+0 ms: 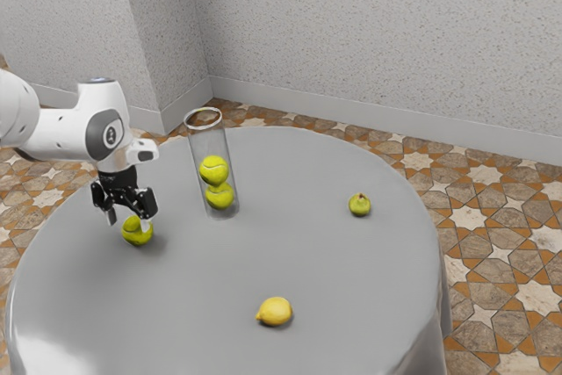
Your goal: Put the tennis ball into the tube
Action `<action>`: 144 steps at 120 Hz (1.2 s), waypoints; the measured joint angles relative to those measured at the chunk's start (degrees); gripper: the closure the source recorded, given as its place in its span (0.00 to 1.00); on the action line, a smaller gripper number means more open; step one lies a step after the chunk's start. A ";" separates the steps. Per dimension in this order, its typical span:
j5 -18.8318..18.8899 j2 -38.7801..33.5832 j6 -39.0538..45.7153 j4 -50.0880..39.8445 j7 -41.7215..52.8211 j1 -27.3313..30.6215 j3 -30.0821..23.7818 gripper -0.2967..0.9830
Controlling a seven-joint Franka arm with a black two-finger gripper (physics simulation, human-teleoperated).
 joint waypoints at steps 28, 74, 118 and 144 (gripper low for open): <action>-0.76 1.93 0.26 1.41 4.44 0.55 -0.82 0.23; -4.13 4.49 1.14 1.29 9.35 0.65 -1.03 0.23; -4.65 4.72 1.42 1.74 11.85 0.56 -1.47 0.41; -4.81 4.72 1.49 1.73 12.53 0.56 -1.46 0.44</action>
